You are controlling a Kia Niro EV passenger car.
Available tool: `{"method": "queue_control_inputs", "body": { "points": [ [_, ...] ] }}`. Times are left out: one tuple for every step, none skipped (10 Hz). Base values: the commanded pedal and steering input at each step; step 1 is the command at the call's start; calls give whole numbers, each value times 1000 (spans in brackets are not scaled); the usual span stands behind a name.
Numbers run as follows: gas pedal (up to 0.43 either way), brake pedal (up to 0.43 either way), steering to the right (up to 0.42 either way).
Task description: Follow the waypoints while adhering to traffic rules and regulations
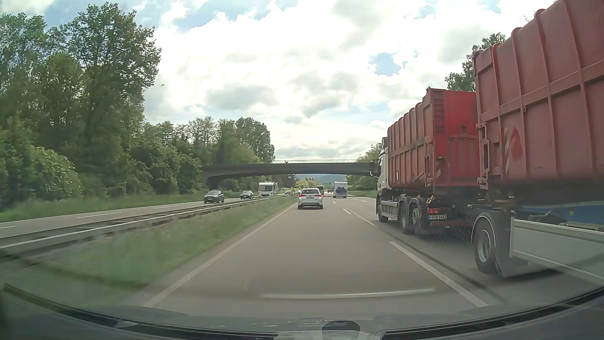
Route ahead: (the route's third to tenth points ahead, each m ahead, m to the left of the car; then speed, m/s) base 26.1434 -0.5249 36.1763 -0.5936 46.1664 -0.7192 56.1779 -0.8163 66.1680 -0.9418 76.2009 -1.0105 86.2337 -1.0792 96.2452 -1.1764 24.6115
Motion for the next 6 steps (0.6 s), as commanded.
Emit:
{"method": "queue_control_inputs", "body": {
  "points": [
    [177, 0, 0],
    [177, 0, 0],
    [177, 0, 0],
    [177, 0, 0],
    [177, 0, 0],
    [177, 0, 0]
  ]
}}
